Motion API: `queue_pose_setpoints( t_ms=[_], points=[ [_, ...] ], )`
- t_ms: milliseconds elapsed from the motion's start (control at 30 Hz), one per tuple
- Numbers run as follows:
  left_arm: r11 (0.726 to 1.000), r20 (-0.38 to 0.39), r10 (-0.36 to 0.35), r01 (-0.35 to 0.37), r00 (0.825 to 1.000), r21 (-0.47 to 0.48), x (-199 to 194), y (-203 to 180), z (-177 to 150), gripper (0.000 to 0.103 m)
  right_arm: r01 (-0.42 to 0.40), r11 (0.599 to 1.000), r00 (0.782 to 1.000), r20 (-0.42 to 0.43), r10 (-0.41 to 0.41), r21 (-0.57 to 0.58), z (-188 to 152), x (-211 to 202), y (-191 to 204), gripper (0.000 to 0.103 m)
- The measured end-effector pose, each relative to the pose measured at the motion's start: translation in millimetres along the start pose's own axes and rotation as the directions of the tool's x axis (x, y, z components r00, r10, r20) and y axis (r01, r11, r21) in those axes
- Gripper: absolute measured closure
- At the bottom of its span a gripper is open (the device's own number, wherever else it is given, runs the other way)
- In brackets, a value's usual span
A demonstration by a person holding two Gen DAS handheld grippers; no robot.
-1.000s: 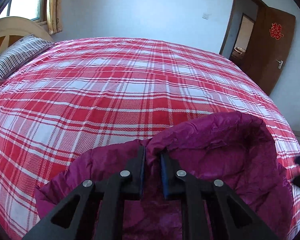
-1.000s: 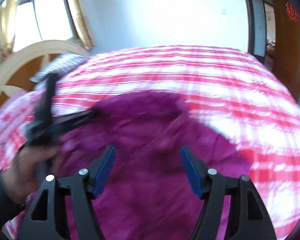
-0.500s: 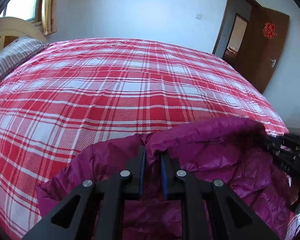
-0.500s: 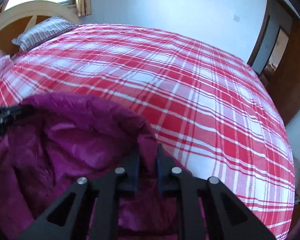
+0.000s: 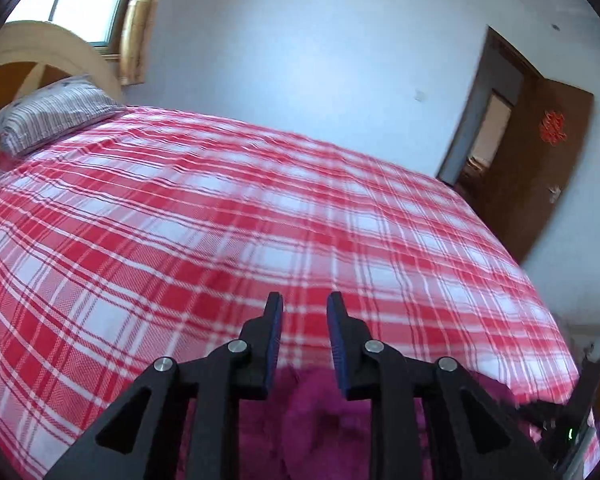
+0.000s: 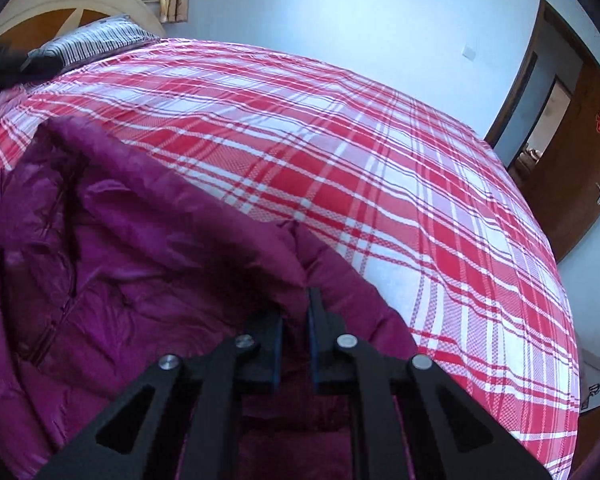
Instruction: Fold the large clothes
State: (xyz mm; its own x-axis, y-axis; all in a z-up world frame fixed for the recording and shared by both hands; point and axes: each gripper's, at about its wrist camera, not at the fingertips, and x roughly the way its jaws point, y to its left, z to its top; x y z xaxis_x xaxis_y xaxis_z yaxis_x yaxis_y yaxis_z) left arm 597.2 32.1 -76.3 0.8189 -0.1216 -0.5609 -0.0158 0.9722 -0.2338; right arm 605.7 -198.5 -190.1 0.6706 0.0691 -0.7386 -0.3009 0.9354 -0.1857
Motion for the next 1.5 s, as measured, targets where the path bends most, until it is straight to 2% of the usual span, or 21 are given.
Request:
queue_pose_setpoints(
  t_ms=[33,67,100,133,167,267,367,533,600,667,767,833,933,1033,1067,1133,1167,1233,1300,1333,1500],
  points=[
    [0.999,-0.024,0.028,-0.027,0.999,0.030,9,-3,-1,0.078,-0.002,1.000,1.000,-0.001,0.002,0.002,-1,1,-1,0.091],
    [0.997,-0.106,0.033,-0.024,0.994,0.080,27,-9,-7,0.077,-0.007,1.000,1.000,0.002,0.007,0.010,-2,1,-2,0.091],
    [0.993,-0.178,0.037,-0.017,0.983,0.113,40,-12,-15,0.077,-0.012,1.000,1.000,0.005,0.012,0.020,-3,2,-4,0.091],
    [0.988,-0.244,0.075,-0.038,0.967,0.153,51,-14,-28,0.077,-0.016,0.999,1.000,0.006,0.015,0.030,-4,2,-6,0.091],
    [0.984,-0.261,0.086,-0.042,0.961,0.172,52,-15,-38,0.077,-0.018,0.999,1.000,0.007,0.018,0.037,-4,2,-7,0.091],
    [0.975,-0.255,0.108,-0.052,0.961,0.215,43,-15,-62,0.077,-0.022,0.999,1.000,0.011,0.021,0.048,-3,0,-8,0.091],
    [0.977,-0.280,0.098,-0.040,0.955,0.207,41,-14,-77,0.077,-0.023,0.998,1.000,0.014,0.022,0.062,-3,0,-11,0.091],
    [0.980,-0.314,0.091,-0.030,0.945,0.195,49,-14,-85,0.077,-0.034,0.989,0.998,0.050,0.027,0.144,-1,-19,-19,0.080],
    [0.980,-0.315,0.089,-0.027,0.945,0.196,49,-15,-89,0.077,-0.036,0.979,0.996,0.092,0.017,0.202,1,-40,-23,0.065],
    [0.978,-0.306,0.095,-0.032,0.947,0.205,47,-17,-91,0.077,-0.032,0.968,0.990,0.140,-0.003,0.248,6,-59,-25,0.055],
    [0.975,-0.289,0.106,-0.042,0.952,0.217,45,-19,-92,0.077,-0.071,0.952,0.984,0.175,0.019,0.299,22,-71,-24,0.048],
    [0.974,-0.280,0.110,-0.047,0.954,0.222,43,-20,-93,0.077,-0.101,0.948,0.986,0.160,0.054,0.301,42,-62,-18,0.048],
    [0.983,-0.253,0.080,-0.034,0.964,0.183,30,-19,-85,0.077,-0.137,0.954,0.990,0.081,0.119,0.267,66,-32,-3,0.047],
    [0.991,-0.164,0.017,0.006,0.986,0.137,5,-21,-68,0.076,-0.126,0.966,0.991,-0.008,0.131,0.226,62,-9,11,0.047],
    [0.990,-0.141,0.008,0.012,0.990,0.143,1,-25,-63,0.074,-0.121,0.970,0.991,-0.032,0.130,0.209,55,-3,15,0.047],
    [0.985,-0.138,0.002,0.022,0.990,0.171,5,-35,-58,0.057,-0.108,0.976,0.991,-0.056,0.120,0.187,40,3,19,0.047],
    [0.984,-0.150,0.007,0.020,0.989,0.177,10,-38,-59,0.047,-0.104,0.979,0.991,-0.068,0.117,0.174,32,7,21,0.047],
    [0.982,-0.209,0.037,0.003,0.977,0.188,27,-39,-66,0.046,-0.107,0.978,0.990,-0.068,0.121,0.179,22,6,18,0.047],
    [0.981,-0.308,0.102,-0.044,0.946,0.190,50,-33,-83,0.046,-0.107,0.977,0.991,-0.064,0.121,0.184,17,4,17,0.047],
    [0.983,-0.328,0.093,-0.035,0.940,0.179,52,-30,-88,0.046,-0.107,0.977,0.991,-0.063,0.120,0.187,16,4,16,0.047],
    [0.982,-0.328,0.088,-0.025,0.941,0.189,52,-29,-97,0.040,-0.111,0.973,0.988,-0.084,0.130,0.200,14,14,17,0.047]
  ],
)
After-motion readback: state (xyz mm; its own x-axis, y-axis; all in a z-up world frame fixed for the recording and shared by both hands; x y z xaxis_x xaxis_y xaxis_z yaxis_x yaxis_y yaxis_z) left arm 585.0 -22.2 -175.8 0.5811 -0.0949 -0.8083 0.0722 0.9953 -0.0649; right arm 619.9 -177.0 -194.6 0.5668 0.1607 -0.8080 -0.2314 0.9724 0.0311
